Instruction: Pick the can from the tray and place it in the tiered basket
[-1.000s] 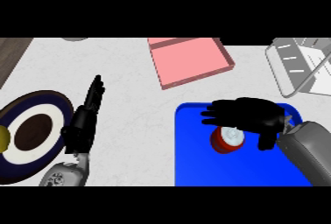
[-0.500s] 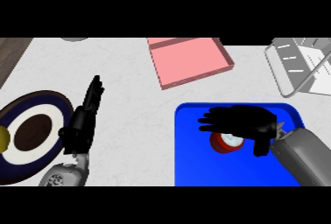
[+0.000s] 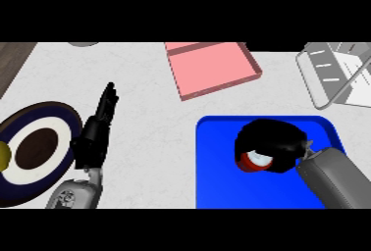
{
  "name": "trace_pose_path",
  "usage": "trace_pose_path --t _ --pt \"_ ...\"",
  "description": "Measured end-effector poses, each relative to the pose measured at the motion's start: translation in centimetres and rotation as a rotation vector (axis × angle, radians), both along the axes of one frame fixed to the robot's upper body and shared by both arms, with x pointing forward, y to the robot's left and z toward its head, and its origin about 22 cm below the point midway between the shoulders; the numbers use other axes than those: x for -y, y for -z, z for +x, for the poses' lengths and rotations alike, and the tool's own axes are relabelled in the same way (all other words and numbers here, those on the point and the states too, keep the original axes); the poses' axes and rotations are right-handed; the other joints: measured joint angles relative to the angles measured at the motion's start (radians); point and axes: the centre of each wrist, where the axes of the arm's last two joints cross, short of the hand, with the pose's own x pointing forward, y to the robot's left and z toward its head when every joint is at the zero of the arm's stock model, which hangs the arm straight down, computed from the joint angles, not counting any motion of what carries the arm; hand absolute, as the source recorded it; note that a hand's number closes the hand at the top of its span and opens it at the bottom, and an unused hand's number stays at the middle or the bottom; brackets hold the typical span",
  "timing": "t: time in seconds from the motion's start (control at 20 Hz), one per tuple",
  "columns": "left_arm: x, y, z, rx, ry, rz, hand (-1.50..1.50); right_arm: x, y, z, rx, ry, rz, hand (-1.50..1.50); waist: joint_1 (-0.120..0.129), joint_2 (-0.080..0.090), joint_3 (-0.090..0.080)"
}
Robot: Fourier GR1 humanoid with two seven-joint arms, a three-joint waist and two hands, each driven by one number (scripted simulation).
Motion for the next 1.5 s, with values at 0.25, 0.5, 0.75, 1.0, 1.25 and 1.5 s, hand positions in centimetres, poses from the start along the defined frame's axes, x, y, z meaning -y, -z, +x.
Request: trace_pose_path --t 0.25,0.5,0.75,1.0,1.25,1.5 --pt "-0.4 0.0 0.0 0.002 -0.001 -0.003 0.0 0.7 0.3 0.8 0.06 0.064 0.011 1.5 -0.001 0.0 0.0" --pt "-1.1 0.3 -0.5 -0.001 -0.025 0.001 0.0 8.6 1.1 1.4 0.022 0.57 -0.122 1.5 -0.026 -0.001 -0.002" --pt "-0.8 -0.1 -0.3 -0.001 -0.017 -0.001 0.0 13.4 1.1 1.2 0.007 0.983 -0.217 1.5 -0.022 0.002 0.001" --pt "-1.0 -0.3 -0.2 0.002 -0.01 0.0 0.0 15.8 -1.4 0.9 0.073 1.209 -0.207 1.5 -0.016 0.001 0.002" --pt "-0.9 0.0 -0.1 -0.001 -0.019 0.0 0.0 17.8 -6.9 0.4 0.17 1.343 -0.143 1.5 -0.016 -0.001 0.002" --pt "-1.0 0.6 -0.3 -0.003 -0.017 -0.002 0.0 19.6 -14.4 -0.8 0.268 1.433 -0.038 1.5 -0.018 -0.002 0.001"
